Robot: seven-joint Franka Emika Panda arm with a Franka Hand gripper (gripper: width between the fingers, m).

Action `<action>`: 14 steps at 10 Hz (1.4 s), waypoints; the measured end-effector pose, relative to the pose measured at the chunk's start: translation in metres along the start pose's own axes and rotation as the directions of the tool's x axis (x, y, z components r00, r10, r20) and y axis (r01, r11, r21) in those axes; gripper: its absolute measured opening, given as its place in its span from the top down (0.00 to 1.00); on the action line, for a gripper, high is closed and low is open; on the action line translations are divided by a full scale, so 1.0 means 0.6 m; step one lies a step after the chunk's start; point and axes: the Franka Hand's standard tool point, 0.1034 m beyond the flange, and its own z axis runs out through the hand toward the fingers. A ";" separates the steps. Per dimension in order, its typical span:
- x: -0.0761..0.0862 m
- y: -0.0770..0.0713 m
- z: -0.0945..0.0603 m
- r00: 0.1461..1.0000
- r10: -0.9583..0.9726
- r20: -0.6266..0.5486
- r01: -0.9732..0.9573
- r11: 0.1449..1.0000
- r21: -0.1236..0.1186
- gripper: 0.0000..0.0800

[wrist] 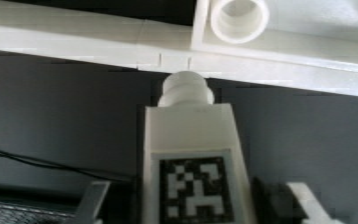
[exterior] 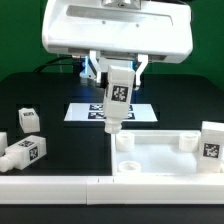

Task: Assemble square table

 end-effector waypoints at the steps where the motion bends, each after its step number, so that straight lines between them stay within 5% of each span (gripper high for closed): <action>1: -0.008 0.001 0.007 0.999 0.027 0.032 -0.028 0.999 0.016 0.64; 5: -0.016 -0.015 0.042 0.993 0.081 0.086 -0.086 0.994 0.059 0.64; 14: -0.035 -0.041 0.083 0.990 0.082 0.112 -0.089 0.994 0.068 0.64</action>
Offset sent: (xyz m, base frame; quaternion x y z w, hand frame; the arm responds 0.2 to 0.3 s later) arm 0.0149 0.0198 -0.0184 0.0889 -0.0462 0.0766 0.9920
